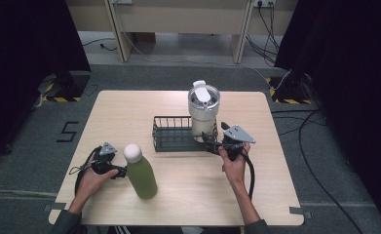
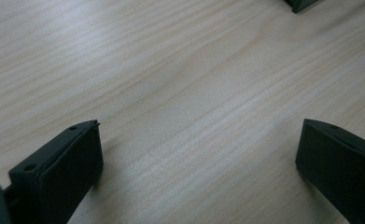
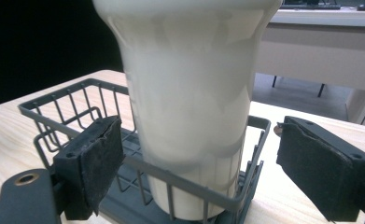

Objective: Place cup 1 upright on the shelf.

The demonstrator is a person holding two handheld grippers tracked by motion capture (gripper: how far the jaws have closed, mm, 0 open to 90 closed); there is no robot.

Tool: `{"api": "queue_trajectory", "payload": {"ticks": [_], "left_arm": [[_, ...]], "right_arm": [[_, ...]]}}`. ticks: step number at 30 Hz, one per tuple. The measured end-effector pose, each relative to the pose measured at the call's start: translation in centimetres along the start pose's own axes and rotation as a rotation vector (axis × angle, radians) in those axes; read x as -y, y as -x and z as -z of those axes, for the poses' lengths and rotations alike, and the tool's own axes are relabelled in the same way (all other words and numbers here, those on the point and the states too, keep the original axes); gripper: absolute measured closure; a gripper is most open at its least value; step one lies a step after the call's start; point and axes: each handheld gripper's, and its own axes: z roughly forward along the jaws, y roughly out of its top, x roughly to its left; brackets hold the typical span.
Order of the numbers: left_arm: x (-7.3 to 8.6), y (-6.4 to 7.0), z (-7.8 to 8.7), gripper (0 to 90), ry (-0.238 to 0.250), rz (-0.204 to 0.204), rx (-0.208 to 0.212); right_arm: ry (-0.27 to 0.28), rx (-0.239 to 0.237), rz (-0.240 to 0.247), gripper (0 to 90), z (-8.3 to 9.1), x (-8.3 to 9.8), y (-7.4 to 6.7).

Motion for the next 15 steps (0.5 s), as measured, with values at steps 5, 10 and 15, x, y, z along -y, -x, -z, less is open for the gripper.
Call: {"api": "queue_trajectory", "payload": {"ticks": [5, 10, 15], "left_arm": [[0.0, 0.0, 0.0, 0.0, -0.001, 0.0, -0.001], [0.0, 0.0, 0.0, 0.0, 0.0, 0.0, 0.0], [0.0, 0.0, 0.0, 0.0, -0.001, 0.0, -0.001]], "right_arm": [[0.006, 0.001, 0.015, 14.8, 1.1, 0.0, -0.3], [-0.002, -0.003, 0.014, 14.8, 2.2, 0.5, -0.4], [-0.023, 0.001, 0.034, 14.9, 3.3, 0.9, -0.5]]}}
